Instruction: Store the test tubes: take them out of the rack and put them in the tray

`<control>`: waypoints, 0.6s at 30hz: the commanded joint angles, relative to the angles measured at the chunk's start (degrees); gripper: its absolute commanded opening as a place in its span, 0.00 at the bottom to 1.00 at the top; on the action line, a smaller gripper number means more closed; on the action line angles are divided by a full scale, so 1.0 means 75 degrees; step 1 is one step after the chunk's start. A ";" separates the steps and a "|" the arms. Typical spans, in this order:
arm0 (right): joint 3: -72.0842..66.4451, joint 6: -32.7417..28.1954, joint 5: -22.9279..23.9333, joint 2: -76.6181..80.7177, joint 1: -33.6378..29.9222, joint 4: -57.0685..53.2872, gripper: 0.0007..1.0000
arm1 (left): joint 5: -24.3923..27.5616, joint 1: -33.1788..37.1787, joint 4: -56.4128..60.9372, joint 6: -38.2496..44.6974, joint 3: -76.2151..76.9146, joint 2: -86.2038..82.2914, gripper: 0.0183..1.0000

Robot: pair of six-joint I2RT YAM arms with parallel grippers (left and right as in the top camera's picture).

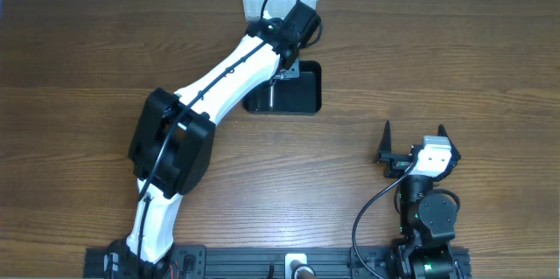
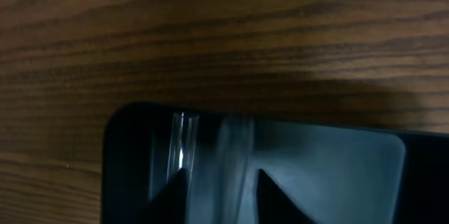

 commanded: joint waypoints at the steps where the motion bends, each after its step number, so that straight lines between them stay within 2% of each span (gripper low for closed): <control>1: -0.0047 -0.0003 -0.0032 -0.0070 -0.0061 -0.0009 0.99 | -0.0134 0.0085 0.0102 0.0079 -0.0079 -0.0026 0.44; 5: -0.0047 -0.0003 -0.0032 -0.0070 -0.0061 -0.0009 0.99 | -0.0950 -0.0032 0.0350 0.0175 -0.0268 -0.1087 0.49; 7: -0.0047 -0.0003 -0.0032 -0.0070 -0.0061 -0.0009 0.99 | -0.1373 -0.0131 0.1023 0.0790 -0.0720 -0.2203 0.53; 10: -0.0047 -0.0003 -0.0032 -0.0070 -0.0061 -0.0009 0.99 | -0.1571 -0.0026 0.2194 0.1594 -0.1626 -0.3771 0.66; 11: -0.0047 -0.0003 -0.0032 -0.0070 -0.0061 -0.0009 0.99 | -0.1562 0.0087 0.2559 0.1786 -0.1967 -0.4246 0.69; 14: -0.0047 -0.0003 -0.0032 -0.0070 -0.0061 -0.0009 0.99 | -0.1306 0.0697 0.3561 0.2119 -0.3168 -0.5811 0.87; 18: -0.0047 -0.0003 -0.0032 -0.0070 -0.0061 -0.0009 0.99 | -0.0026 0.1918 0.4852 0.3077 -0.4858 -0.7737 0.96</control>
